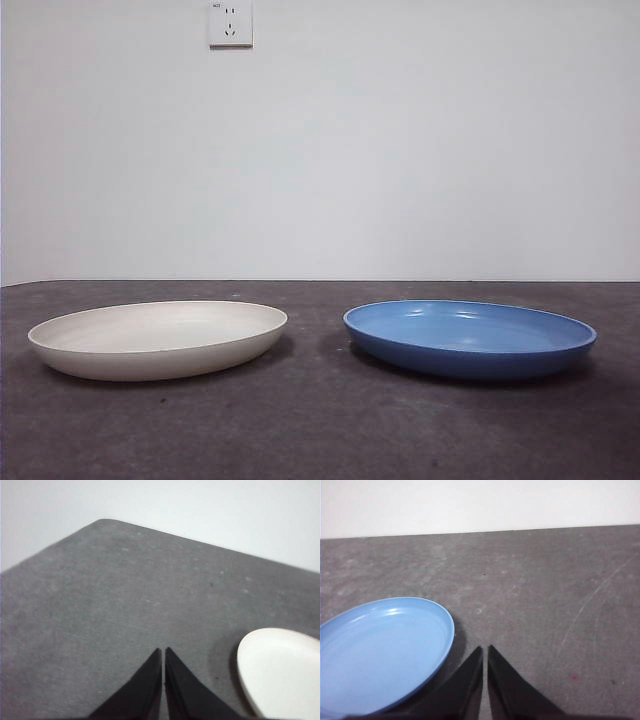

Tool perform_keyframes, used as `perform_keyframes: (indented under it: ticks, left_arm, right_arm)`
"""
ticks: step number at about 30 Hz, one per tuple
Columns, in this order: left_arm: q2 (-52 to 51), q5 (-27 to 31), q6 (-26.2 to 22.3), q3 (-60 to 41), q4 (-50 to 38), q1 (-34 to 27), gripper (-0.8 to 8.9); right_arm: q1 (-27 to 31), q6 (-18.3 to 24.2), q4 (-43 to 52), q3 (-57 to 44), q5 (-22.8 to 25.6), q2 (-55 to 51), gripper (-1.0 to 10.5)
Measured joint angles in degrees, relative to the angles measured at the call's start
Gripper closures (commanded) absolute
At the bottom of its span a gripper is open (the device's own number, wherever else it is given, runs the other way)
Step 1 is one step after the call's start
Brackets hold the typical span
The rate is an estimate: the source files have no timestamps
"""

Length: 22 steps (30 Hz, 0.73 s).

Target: Pick up the white plate, put it on the blue plate, put it on desk

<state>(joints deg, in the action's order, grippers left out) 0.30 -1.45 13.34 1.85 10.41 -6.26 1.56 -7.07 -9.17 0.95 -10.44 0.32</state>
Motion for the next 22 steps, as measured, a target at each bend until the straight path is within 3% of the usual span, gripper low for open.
perform_keyframes:
  ticks: [9,22]
  left_arm:
    - [0.00,-0.17,8.02,0.20,0.76,0.00,8.03]
    - [5.14,-5.07,9.29,10.38,9.60,0.00,8.03]
  right_arm:
    - [0.00,-6.49,0.02,0.00,-0.04,0.00,9.4]
    - [0.00,-10.86,-3.67,6.69,-0.07,0.02,9.4]
